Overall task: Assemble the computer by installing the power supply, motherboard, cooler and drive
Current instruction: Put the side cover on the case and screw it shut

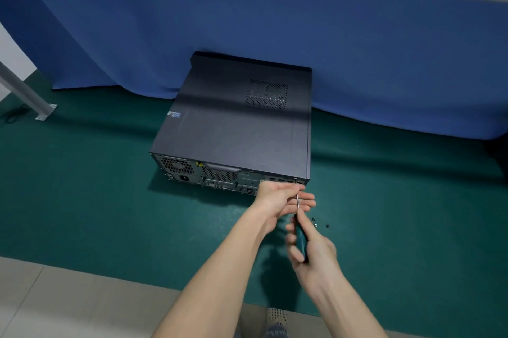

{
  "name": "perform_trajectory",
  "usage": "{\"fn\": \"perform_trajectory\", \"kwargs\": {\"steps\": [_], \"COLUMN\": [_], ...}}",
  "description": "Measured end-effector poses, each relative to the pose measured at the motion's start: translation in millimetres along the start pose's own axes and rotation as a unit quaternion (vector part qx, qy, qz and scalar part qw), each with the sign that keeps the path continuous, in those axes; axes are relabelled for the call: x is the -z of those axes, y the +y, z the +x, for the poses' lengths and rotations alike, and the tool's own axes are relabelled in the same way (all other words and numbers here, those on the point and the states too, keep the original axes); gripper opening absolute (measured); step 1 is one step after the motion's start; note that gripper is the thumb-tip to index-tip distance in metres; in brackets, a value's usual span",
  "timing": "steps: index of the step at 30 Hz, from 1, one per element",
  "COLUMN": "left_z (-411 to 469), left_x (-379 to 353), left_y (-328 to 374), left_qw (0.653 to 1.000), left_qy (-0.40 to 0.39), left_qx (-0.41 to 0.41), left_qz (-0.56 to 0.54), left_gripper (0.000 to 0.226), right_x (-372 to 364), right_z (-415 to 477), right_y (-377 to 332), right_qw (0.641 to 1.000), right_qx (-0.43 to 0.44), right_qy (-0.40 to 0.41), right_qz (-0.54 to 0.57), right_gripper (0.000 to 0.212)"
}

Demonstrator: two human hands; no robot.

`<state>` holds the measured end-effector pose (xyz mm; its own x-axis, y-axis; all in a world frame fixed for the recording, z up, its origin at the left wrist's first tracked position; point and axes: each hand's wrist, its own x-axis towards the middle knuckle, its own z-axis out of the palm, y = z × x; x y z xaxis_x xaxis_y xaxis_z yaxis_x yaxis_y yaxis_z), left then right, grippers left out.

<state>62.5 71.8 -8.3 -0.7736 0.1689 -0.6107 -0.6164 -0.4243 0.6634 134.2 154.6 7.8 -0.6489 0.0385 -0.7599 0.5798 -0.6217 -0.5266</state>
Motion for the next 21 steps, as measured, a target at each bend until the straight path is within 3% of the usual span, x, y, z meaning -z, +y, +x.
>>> {"fn": "perform_trajectory", "kwargs": {"steps": [1, 3, 4, 5, 6, 8, 9, 10, 11, 12, 14, 16, 18, 19, 21], "left_z": [0, 0, 0, 0, 0, 1, 2, 2, 3, 3, 3, 4, 5, 5, 6], "left_x": [-2, -5, -5, -4, -2, 2, 3, 2, 2, 1, -2, -3, -2, 0, 4], "left_y": [1, 1, 3, 3, 4, 4, 5, 5, 4, 4, 4, 5, 6, 7, 7], "left_qw": [1.000, 0.999, 0.999, 1.000, 1.000, 1.000, 1.000, 1.000, 1.000, 1.000, 0.999, 0.999, 1.000, 1.000, 1.000], "left_qy": [0.012, 0.026, 0.024, 0.018, 0.010, 0.002, 0.004, 0.009, 0.015, 0.022, 0.030, 0.030, 0.026, 0.022, 0.016], "left_qx": [-0.004, -0.007, -0.005, -0.001, 0.003, 0.005, 0.001, -0.002, -0.004, -0.007, -0.009, -0.010, -0.006, -0.002, 0.002], "left_qz": [0.012, 0.025, 0.022, 0.014, 0.007, 0.001, 0.000, -0.001, 0.003, 0.010, 0.020, 0.016, 0.012, 0.009, 0.005], "left_gripper": [0.015, 0.014, 0.015, 0.017, 0.019, 0.022, 0.023, 0.022, 0.020, 0.017, 0.014, 0.014, 0.016, 0.019, 0.022], "right_x": [1, 3, 3, 3, 3, 0, -4, -5, -4, -3, 2, 7, 3, 3, -1], "right_z": [0, 2, 5, 6, 7, 7, 4, 2, 0, -1, 1, 7, 6, 6, 5], "right_y": [0, 4, 6, 9, 10, 7, 5, 4, 5, 6, 8, 12, 14, 13, 10], "right_qw": [0.992, 0.915, 0.868, 0.850, 0.857, 0.958, 0.991, 0.997, 0.996, 0.998, 0.984, 0.921, 0.888, 0.906, 0.984], "right_qx": [0.056, 0.209, 0.271, 0.296, 0.294, 0.191, 0.100, 0.031, 0.005, 0.015, 0.093, 0.203, 0.257, 0.240, 0.111], "right_qy": [0.031, 0.111, 0.132, 0.143, 0.146, 0.112, 0.077, 0.052, 0.041, 0.042, 0.087, 0.162, 0.177, 0.169, 0.108], "right_qz": [-0.109, -0.326, -0.395, -0.412, -0.397, -0.185, -0.046, 0.052, 0.073, 0.046, -0.123, -0.291, -0.338, -0.305, -0.083], "right_gripper": [0.029, 0.027, 0.026, 0.026, 0.026, 0.022, 0.018, 0.016, 0.018, 0.021, 0.031, 0.032, 0.026, 0.028, 0.027]}}
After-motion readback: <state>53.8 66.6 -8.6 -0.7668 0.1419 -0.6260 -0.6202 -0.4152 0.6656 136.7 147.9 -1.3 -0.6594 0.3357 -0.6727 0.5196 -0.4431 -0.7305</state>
